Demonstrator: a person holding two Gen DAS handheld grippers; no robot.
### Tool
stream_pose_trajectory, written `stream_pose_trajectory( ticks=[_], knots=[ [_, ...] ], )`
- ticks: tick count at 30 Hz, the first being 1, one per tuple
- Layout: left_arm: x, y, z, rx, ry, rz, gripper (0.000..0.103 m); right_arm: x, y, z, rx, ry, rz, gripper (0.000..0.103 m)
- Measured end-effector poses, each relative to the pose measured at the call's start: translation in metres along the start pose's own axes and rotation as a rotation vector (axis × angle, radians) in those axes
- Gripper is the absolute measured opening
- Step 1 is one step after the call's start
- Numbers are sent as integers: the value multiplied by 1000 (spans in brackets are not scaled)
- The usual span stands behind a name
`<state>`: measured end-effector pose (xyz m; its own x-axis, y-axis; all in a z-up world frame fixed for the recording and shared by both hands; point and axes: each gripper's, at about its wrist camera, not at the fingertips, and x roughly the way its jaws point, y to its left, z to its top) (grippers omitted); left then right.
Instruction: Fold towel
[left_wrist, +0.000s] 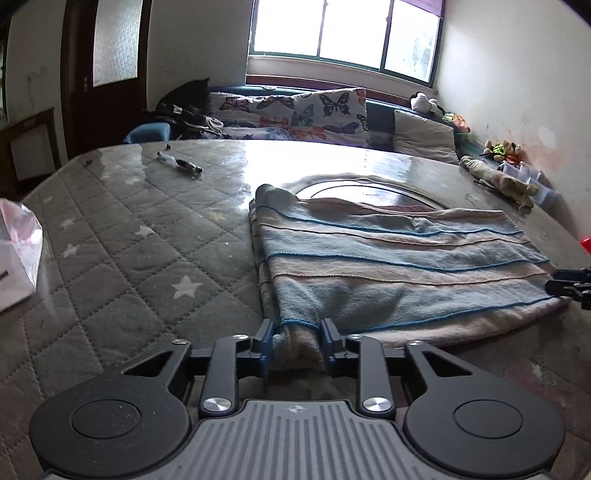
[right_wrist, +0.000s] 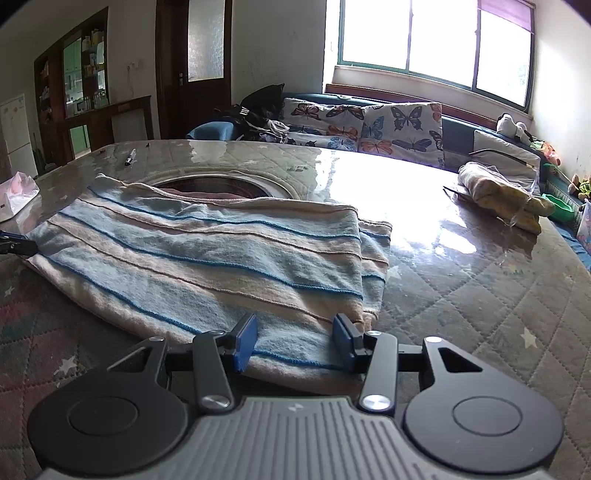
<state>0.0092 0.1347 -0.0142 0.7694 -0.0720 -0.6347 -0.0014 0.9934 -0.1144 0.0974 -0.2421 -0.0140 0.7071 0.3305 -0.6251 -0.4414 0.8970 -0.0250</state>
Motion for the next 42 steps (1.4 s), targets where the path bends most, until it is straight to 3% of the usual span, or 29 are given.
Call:
stream_pose_trajectory(
  ticks=[10, 15, 20, 27, 38, 42],
  knots=[
    [-21, -6, -16, 36, 36, -64, 25, -19, -5, -10, 1, 28, -14, 45],
    [-25, -3, -9, 46, 42, -62, 34, -25, -6, -8, 5, 41, -9, 45],
    [-35, -2, 12, 87, -22, -21, 43, -32, -6, 4, 13, 18, 14, 45],
    [-20, -10, 35, 91, -71, -35, 41, -13, 0, 23, 10, -13, 39, 45],
    [33, 0, 34, 86, 34, -14, 40, 27, -16, 30, 66, 30, 20, 43],
    [32, 0, 47, 81, 8, -20, 39, 26, -21, 37, 63, 28, 17, 43]
  ],
)
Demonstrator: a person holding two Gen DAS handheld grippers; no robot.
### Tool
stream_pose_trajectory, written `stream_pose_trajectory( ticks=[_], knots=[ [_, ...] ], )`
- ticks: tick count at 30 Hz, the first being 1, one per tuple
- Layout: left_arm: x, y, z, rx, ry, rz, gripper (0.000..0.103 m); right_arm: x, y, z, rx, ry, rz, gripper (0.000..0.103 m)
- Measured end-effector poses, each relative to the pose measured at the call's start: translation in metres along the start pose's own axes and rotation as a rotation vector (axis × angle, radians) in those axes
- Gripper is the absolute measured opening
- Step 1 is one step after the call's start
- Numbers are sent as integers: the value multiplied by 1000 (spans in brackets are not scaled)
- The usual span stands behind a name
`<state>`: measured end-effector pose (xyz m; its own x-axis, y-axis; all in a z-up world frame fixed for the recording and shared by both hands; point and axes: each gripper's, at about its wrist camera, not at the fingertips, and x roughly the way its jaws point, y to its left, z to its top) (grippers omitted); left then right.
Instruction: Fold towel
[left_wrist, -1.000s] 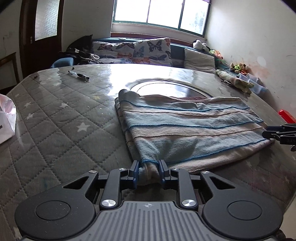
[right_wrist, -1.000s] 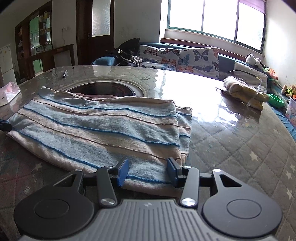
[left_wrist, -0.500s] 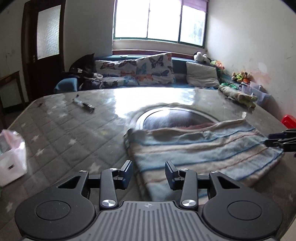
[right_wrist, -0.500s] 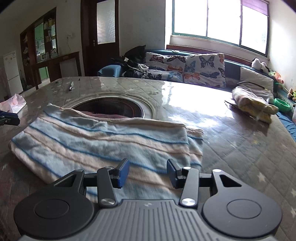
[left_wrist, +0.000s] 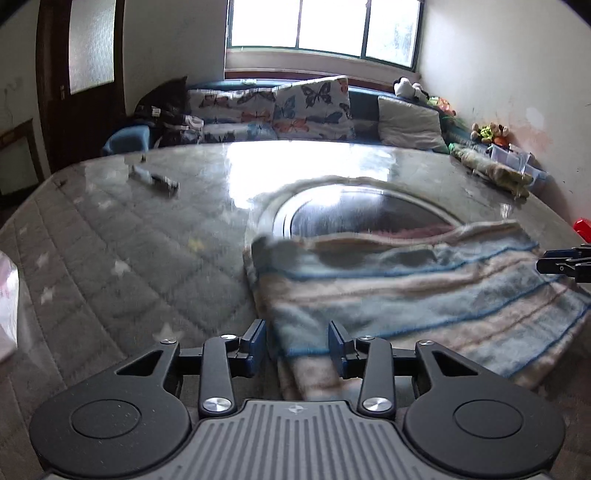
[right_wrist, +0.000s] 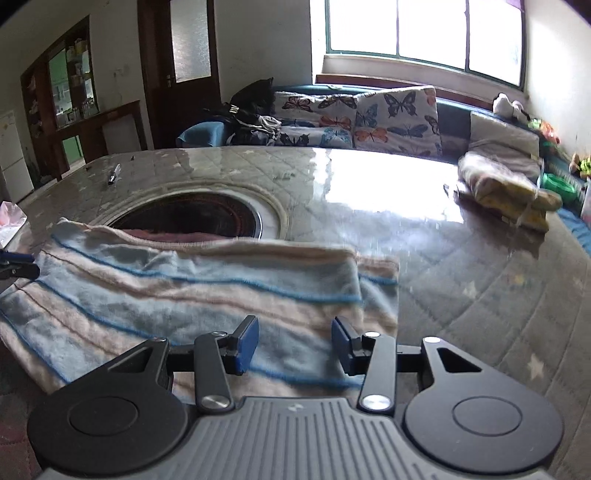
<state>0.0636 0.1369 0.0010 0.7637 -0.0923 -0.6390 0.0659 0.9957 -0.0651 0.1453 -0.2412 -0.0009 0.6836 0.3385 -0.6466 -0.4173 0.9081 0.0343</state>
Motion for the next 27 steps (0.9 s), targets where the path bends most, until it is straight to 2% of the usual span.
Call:
stream_pose_trajectory(
  ticks=[9, 13, 16, 18, 19, 27],
  knots=[
    [23, -10, 32, 29, -28, -42, 39, 35, 1, 36, 3, 1, 17, 43],
    [37, -4, 36, 25, -18, -38, 39, 46, -3, 37, 17, 12, 11, 43],
    [50, 8, 37, -25, 4, -42, 38, 54, -5, 38, 28, 20, 7, 43],
    [57, 16, 35, -53, 19, -46, 34, 56, -6, 37, 31, 20, 10, 43],
    [58, 18, 35, -60, 20, -49, 31, 57, -7, 36, 32, 20, 12, 43],
    [58, 22, 35, -65, 15, -60, 31, 57, -11, 41, 43, 8, 8, 43]
  ],
)
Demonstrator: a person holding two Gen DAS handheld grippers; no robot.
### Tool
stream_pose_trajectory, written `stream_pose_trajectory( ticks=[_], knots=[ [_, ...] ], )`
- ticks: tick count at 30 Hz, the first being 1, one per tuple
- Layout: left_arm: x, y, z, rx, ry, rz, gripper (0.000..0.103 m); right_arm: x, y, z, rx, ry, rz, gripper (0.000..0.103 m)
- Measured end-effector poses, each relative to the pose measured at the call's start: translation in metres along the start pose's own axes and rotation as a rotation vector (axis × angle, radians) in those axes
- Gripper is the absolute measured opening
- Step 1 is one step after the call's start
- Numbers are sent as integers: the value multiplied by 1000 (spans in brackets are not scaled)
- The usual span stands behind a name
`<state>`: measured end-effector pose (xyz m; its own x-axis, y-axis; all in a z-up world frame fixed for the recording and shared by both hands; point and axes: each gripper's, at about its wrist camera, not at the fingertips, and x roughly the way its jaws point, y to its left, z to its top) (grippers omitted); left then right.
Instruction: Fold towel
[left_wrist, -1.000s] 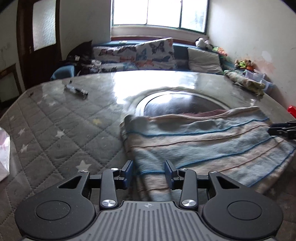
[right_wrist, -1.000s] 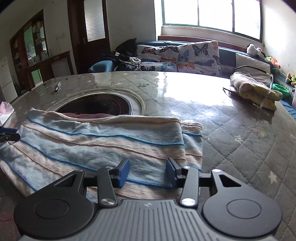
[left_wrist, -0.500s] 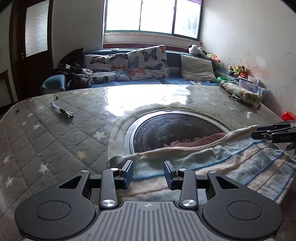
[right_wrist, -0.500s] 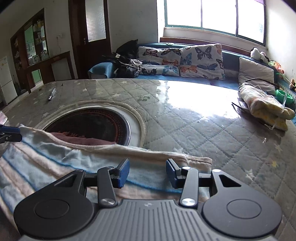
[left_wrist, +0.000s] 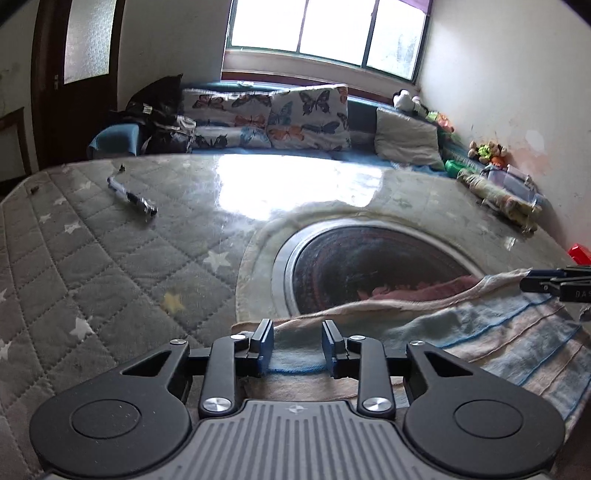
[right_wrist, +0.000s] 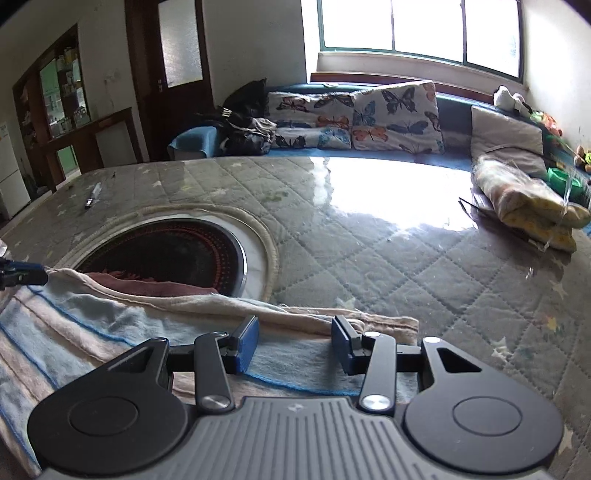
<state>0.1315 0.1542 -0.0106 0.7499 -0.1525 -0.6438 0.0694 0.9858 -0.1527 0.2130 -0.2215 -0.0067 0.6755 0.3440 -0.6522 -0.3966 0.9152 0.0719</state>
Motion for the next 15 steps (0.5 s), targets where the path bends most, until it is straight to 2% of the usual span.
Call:
stream_pose_trajectory(
  ticks=[4, 8, 9, 10, 15],
  knots=[
    [-3, 1, 1, -10, -5, -2, 31, 1, 0, 0, -1, 3, -3, 43],
    [-17, 0, 3, -14, -21, 12, 32, -20, 20, 1, -59, -26, 17, 44],
    [-22, 0, 3, -17, -25, 19, 37, -25, 24, 2, -74, -33, 22, 45],
    [-26, 0, 2, -20, -30, 32, 48, -30, 29, 2, -88, -40, 28, 45],
    [-50, 4, -13, -45, -24, 59, 56, -52, 62, 1, -164, -65, 89, 47]
  ],
)
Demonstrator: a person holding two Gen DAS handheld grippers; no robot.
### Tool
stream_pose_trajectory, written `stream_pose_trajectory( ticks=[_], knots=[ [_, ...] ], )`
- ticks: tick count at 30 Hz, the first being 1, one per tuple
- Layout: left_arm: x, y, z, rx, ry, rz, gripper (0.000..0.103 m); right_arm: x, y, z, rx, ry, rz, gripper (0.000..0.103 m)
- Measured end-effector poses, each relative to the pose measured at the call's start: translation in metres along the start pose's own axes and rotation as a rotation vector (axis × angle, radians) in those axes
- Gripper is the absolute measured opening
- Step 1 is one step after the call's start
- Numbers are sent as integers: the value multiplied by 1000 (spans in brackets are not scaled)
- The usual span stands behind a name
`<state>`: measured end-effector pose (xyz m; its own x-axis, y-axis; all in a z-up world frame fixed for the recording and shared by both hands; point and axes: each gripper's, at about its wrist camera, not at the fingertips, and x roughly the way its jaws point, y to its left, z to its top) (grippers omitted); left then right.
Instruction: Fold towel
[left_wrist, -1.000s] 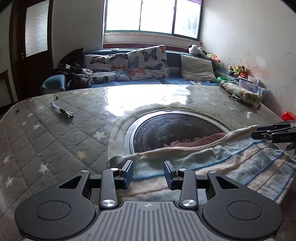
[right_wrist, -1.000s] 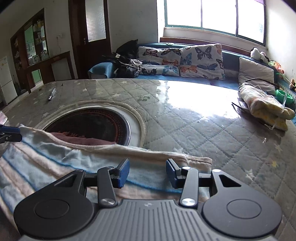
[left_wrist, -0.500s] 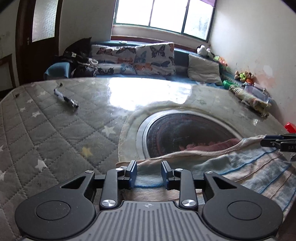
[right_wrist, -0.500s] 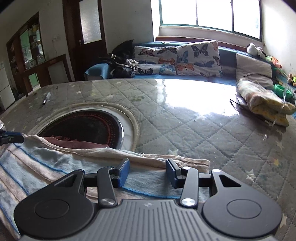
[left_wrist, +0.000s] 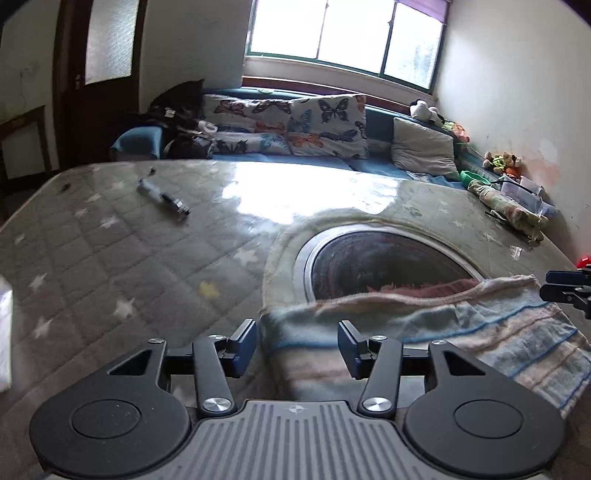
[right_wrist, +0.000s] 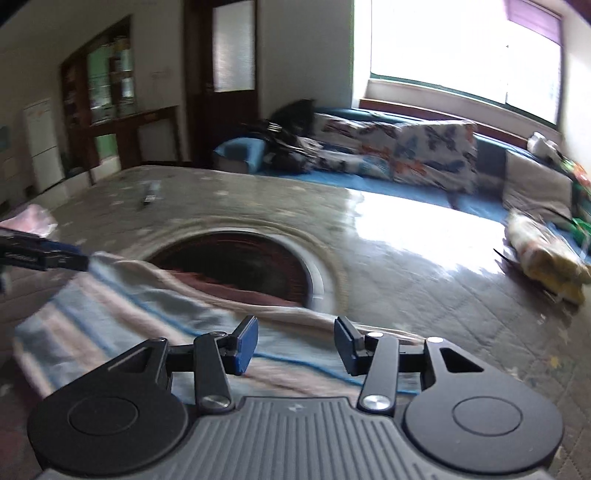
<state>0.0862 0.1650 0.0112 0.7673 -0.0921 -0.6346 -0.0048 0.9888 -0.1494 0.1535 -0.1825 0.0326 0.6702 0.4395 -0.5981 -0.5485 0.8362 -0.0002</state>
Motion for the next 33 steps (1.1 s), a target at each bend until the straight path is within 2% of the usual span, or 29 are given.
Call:
stream_pose_trajectory(
  ticks=[9, 17, 21, 24, 26, 33],
  knots=[
    [-41, 17, -40, -67, 30, -12, 56, -6, 89, 0, -176, 4, 161, 49],
    [-53, 23, -52, -82, 9, -58, 56, -7, 171, -2, -342, 17, 307, 49],
    [-47, 19, -50, -43, 14, -84, 54, -3, 186, -5, -376, 30, 322, 48],
    [-36, 18, -52, -17, 43, -79, 47, 1, 197, -7, -400, 39, 333, 48],
    [-35, 19, -52, -6, 41, -83, 47, 3, 204, -8, -417, 45, 341, 48],
    [-40, 34, -47, -59, 24, -78, 47, 12, 231, -14, -479, 60, 368, 48]
  ],
)
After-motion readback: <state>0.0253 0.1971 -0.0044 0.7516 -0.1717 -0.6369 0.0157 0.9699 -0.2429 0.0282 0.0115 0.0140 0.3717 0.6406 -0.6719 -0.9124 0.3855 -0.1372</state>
